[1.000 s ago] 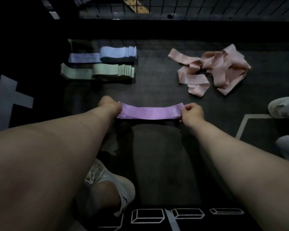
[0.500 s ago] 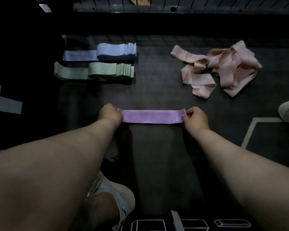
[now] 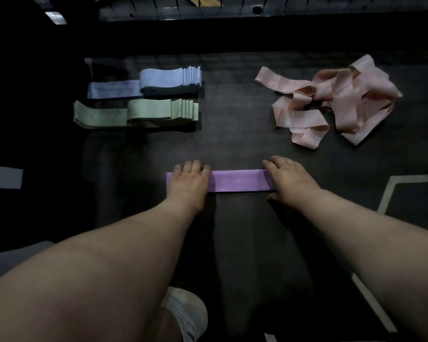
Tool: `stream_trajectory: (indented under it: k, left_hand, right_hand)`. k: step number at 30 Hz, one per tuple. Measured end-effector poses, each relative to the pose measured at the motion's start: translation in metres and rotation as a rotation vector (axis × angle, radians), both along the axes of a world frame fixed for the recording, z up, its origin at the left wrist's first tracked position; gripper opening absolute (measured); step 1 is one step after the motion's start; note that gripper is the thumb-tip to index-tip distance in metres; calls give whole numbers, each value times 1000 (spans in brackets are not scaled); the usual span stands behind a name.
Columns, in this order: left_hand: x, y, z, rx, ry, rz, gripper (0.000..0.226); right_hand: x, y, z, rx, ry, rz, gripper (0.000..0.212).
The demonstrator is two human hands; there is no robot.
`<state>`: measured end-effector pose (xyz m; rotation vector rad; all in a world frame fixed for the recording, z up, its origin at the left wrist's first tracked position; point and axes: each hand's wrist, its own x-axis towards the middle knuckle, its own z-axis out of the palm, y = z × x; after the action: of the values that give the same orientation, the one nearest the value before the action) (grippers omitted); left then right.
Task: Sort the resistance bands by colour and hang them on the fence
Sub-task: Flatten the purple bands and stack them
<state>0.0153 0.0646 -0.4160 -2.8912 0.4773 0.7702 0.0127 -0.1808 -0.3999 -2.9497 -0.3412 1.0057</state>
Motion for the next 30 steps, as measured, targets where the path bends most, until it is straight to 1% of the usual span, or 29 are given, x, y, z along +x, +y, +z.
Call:
stream_trajectory:
  k: [1,3,5,7,9,10,12,13,14,15,16,18,19,20,21,22,24,26,30]
  left_hand:
    - [2,0,-2,3,-6,-15,57]
    - [4,2,-5,-2,-3,-18,51]
    - [5,4,-5,3,26,-21,49]
    - [8,5,-6,-4,47,-16,43]
    - [11,7,-6,-19,56,-1,38]
    - [11,7,-6,-17,56,-2,37]
    - [10,8,-4,-16,58,-6,41]
    - [8,8,-4,-22,64,15,47]
    - [5,9,-2,-41,63,75,55]
    - [2,8,0,-75,40,185,60]
    - [1,8,2,-124,-5,345,61]
    - [-1,8,7,-237,-67,791,56]
    - [-2,11,6,-295,-75,1015,53]
    - [-3,16,2,-352,-67,1198,50]
    - [-5,20,-5,-399,-48,1321,46]
    - [-8,24,-10,-440,-32,1390,41]
    - [-14,28,-19,-524,-33,1456,36]
    - [-16,27,-23,-564,-49,1499,37]
    - [-15,21,-16,-565,-57,1495,55]
  right_hand:
    - [2,-1,-2,-8,15,7,88]
    - [4,-2,-6,-16,32,14,70]
    - [4,-1,-8,-13,11,-1,49]
    - [4,-1,-12,-9,-15,-19,38]
    - [5,-1,-13,3,-10,-21,39]
    - [4,-2,-14,7,-1,-22,45]
    - [0,-6,-13,27,11,-60,70]
    - [-4,-8,-13,49,9,-132,82]
    - [-8,-9,-12,76,-13,-248,87]
    - [-13,-9,-12,121,-53,-411,84]
    - [-17,-10,-14,181,-101,-609,73]
    - [-20,-10,-19,317,-162,-990,51]
    - [-20,-10,-22,369,-160,-1114,44]
    - [-19,-10,-24,398,-138,-1183,39]
    - [-19,-10,-25,412,-109,-1205,35]
    - [-19,-9,-25,424,-97,-1208,32]
    - [-20,-7,-27,470,-117,-1216,27]
    - [-20,-5,-28,503,-153,-1224,28]
    - [-19,0,-21,459,-227,-1219,38]
